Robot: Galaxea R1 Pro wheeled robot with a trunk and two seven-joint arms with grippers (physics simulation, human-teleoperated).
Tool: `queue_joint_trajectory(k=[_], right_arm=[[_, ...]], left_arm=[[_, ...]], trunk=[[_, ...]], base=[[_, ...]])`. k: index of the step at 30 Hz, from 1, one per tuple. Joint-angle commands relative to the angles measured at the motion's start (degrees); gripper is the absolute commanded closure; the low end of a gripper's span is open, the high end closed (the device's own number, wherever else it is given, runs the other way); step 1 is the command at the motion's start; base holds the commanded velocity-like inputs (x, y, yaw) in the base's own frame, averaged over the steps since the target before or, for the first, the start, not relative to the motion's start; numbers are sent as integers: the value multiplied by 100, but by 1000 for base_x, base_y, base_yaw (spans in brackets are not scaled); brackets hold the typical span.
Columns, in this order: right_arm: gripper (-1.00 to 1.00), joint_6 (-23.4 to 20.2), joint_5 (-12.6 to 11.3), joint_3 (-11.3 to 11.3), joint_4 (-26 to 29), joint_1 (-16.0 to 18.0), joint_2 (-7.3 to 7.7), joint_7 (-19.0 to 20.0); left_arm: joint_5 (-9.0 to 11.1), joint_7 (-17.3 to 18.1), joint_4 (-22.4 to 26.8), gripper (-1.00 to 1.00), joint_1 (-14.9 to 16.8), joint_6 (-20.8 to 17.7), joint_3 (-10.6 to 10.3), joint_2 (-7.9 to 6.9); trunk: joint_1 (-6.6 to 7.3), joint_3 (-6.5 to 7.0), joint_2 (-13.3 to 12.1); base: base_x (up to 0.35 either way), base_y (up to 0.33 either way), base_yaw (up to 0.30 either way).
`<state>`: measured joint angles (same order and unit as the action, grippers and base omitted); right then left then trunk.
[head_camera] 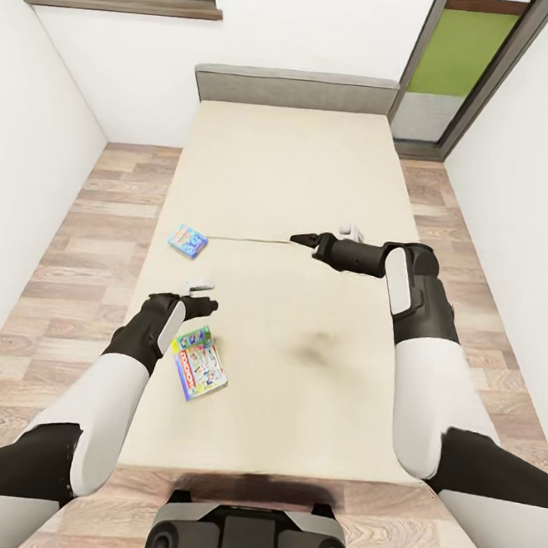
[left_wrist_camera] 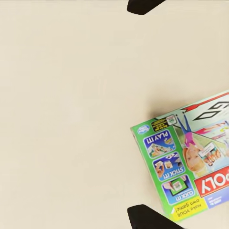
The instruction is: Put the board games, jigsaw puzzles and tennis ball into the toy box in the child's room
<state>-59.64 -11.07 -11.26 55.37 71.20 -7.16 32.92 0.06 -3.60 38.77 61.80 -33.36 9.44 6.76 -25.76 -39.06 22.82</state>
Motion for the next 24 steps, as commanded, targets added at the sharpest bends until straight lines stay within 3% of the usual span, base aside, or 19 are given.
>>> queue_joint_trajectory(k=[1,11,24], right_arm=[[-100,-36,10,-23,-72,87,0,-14],[-100,-36,10,-30,-551,685,-5,-263],[-100,-36,-29,-25,-599,795,-36,-310]], left_arm=[[3,-13,8,-100,27,-30,22,7],[-2,-25,0,-100,219,-44,23,3],[-2,-26,-368,-100,701,-57,33,-48]], trunk=[[-3,-17,10],[-3,-111,10],[-3,-232,10]], base=[[0,0,0],[0,0,0],[0,0,0]])
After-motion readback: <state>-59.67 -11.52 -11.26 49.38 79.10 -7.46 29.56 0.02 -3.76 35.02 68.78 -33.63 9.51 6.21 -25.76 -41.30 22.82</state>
